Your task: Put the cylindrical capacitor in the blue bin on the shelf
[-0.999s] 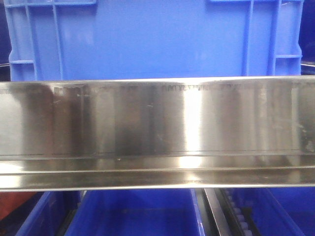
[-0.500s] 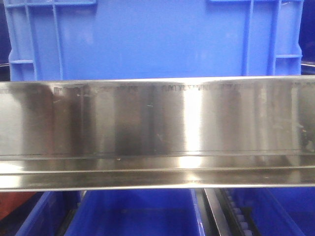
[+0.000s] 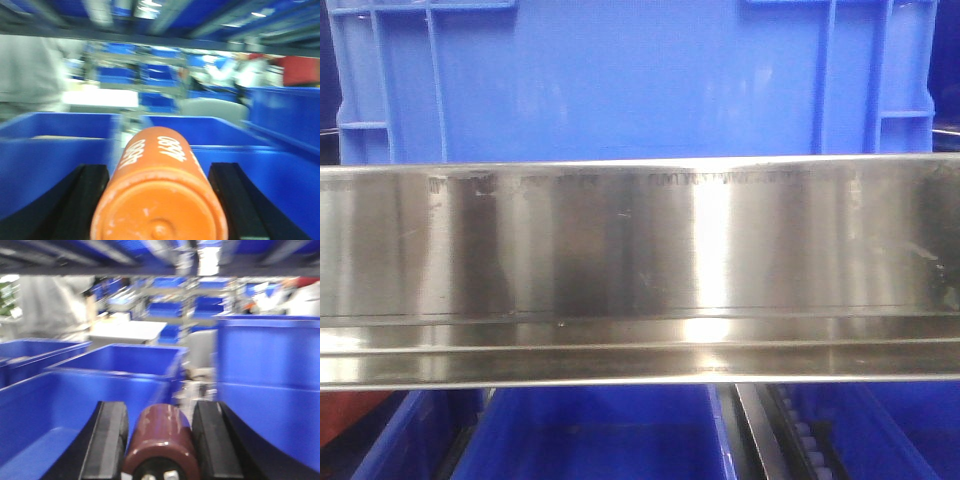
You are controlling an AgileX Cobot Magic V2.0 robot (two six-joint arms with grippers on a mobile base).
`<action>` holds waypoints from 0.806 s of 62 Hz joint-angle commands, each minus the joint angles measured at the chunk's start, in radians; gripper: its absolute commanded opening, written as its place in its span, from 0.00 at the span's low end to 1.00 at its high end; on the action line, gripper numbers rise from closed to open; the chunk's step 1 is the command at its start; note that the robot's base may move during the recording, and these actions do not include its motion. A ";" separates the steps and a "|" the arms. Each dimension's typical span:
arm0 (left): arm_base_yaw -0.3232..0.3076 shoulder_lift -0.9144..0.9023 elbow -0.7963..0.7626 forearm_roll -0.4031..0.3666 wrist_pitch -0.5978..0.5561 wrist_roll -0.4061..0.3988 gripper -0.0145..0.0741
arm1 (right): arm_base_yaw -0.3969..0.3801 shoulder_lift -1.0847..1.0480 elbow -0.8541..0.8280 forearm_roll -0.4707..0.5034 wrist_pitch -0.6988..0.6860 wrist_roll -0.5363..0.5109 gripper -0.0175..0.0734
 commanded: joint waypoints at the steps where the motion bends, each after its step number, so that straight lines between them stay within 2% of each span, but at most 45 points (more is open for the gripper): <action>1: -0.087 0.093 -0.073 -0.011 -0.006 0.002 0.04 | 0.055 0.095 -0.055 0.009 -0.027 -0.013 0.01; 9: -0.224 0.220 -0.167 -0.009 -0.006 0.002 0.04 | 0.138 0.219 -0.113 0.009 -0.102 -0.013 0.01; 18: -0.332 0.347 -0.222 0.011 -0.027 0.002 0.04 | 0.217 0.335 -0.158 0.009 -0.145 -0.013 0.01; 29: -0.414 0.472 -0.234 0.011 -0.087 0.002 0.04 | 0.291 0.445 -0.182 0.009 -0.165 -0.013 0.01; 36: -0.444 0.523 -0.234 0.011 -0.102 0.002 0.04 | 0.304 0.483 -0.182 0.009 -0.172 -0.013 0.04; 41: -0.451 0.545 -0.234 0.011 -0.106 0.002 0.08 | 0.304 0.500 -0.182 0.009 -0.172 -0.013 0.17; 44: -0.451 0.552 -0.234 0.011 -0.108 0.002 0.15 | 0.304 0.505 -0.182 0.009 -0.172 -0.013 0.30; 48: -0.451 0.555 -0.234 0.011 -0.119 0.002 0.30 | 0.304 0.505 -0.182 0.011 -0.177 -0.013 0.50; 50: -0.451 0.555 -0.234 0.011 -0.126 0.002 0.41 | 0.304 0.505 -0.182 0.011 -0.179 -0.013 0.58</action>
